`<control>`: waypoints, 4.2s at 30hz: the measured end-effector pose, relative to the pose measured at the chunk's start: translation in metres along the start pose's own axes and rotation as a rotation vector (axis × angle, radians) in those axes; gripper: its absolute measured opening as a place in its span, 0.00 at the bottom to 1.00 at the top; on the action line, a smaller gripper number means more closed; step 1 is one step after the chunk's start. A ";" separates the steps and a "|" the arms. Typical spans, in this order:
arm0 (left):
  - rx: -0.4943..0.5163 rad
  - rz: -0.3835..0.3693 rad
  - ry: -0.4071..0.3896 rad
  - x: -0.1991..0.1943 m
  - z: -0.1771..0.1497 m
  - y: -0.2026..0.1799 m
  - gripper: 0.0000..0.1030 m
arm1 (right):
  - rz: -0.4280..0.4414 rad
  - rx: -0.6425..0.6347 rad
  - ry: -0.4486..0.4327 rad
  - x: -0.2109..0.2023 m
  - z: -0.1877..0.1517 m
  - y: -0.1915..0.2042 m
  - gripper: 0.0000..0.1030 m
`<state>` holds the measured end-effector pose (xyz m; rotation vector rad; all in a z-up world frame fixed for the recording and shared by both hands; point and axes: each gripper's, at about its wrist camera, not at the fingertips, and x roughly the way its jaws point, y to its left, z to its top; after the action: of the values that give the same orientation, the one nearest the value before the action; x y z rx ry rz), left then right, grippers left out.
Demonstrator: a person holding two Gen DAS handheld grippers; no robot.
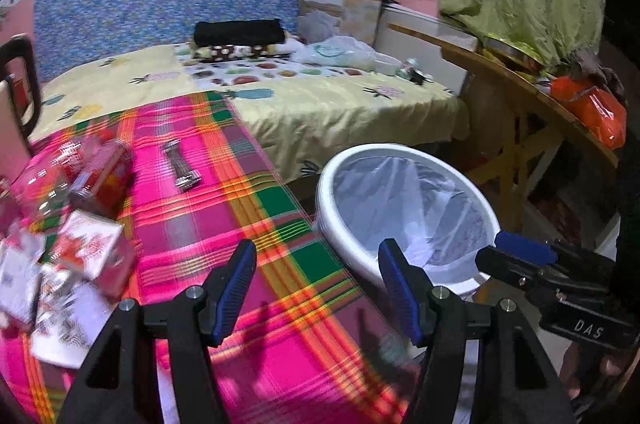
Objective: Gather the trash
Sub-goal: 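Move both open grippers back over the table toward the cartons, then grasp the red-and-white juice carton with the right gripper while the left grasps a white wrapper, then carry the carton and wrapper over the wastebasket and open both grippers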
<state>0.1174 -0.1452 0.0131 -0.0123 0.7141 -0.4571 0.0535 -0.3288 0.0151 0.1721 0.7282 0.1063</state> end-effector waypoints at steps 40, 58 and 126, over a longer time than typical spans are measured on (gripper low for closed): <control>-0.275 0.389 -0.091 -0.101 -0.031 0.193 0.64 | 0.275 -0.329 0.076 0.071 0.027 0.159 0.49; -0.250 0.287 -0.055 -0.086 -0.042 0.196 0.71 | 0.323 -0.541 0.163 0.122 0.026 0.185 0.64; -0.099 0.154 -0.063 -0.068 -0.005 0.081 0.25 | 0.163 -0.179 -0.019 0.022 0.016 0.066 0.59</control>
<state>0.1014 -0.0434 0.0387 -0.0643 0.6703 -0.2730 0.0777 -0.2624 0.0254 0.0613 0.6811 0.3233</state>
